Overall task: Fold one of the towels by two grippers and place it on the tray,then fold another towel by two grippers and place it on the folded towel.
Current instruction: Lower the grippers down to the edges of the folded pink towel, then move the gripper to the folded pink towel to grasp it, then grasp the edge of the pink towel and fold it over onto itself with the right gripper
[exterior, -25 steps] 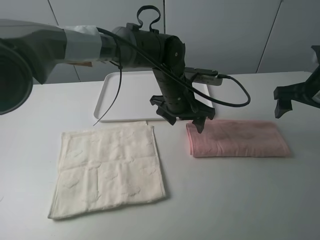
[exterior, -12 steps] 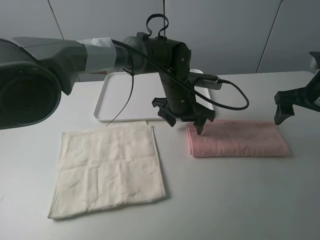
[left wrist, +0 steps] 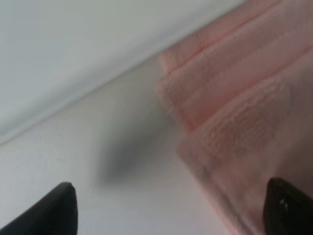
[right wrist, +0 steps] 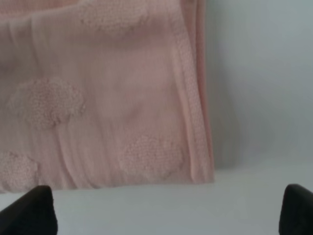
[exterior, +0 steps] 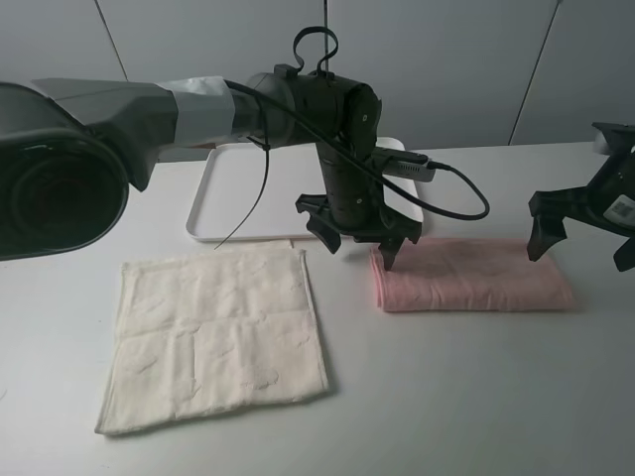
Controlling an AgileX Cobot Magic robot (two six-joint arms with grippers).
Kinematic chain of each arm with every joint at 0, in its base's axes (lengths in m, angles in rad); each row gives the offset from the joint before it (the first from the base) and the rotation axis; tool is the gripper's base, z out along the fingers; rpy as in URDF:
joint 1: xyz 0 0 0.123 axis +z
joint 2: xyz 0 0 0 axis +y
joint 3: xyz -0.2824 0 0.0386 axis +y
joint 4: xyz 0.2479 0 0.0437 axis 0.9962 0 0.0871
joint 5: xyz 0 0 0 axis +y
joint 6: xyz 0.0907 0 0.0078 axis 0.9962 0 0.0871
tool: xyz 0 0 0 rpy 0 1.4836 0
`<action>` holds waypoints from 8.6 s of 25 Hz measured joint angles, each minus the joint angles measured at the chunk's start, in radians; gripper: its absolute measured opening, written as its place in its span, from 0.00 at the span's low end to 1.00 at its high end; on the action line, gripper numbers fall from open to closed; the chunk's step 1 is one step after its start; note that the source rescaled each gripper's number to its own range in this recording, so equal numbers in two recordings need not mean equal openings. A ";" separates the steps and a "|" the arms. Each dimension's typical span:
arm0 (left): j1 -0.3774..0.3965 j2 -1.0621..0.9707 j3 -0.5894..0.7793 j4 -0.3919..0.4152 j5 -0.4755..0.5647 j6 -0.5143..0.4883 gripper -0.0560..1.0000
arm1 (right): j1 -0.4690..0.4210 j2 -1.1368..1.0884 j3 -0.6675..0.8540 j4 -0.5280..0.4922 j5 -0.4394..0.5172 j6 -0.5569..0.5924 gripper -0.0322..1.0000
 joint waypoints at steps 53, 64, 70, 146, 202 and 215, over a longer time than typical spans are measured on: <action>0.000 0.030 -0.016 0.064 0.020 -0.018 0.98 | 0.000 0.304 -0.112 -0.180 -0.095 0.090 0.98; 0.000 0.030 -0.016 0.064 0.020 -0.014 0.98 | 0.000 0.307 -0.112 -0.166 -0.106 0.090 0.95; 0.000 0.030 -0.016 0.064 0.017 -0.014 0.98 | 0.005 0.324 -0.115 -0.123 -0.125 0.090 0.58; 0.004 0.030 -0.016 0.060 0.025 0.011 0.98 | 0.152 0.215 -0.099 0.816 0.000 -0.580 0.06; 0.183 -0.079 -0.177 -0.048 0.170 0.192 0.98 | 0.267 0.215 -0.099 0.954 0.043 -0.642 0.76; 0.249 -0.079 -0.177 -0.056 0.170 0.224 0.98 | 0.268 0.002 -0.099 0.871 0.137 -0.758 0.98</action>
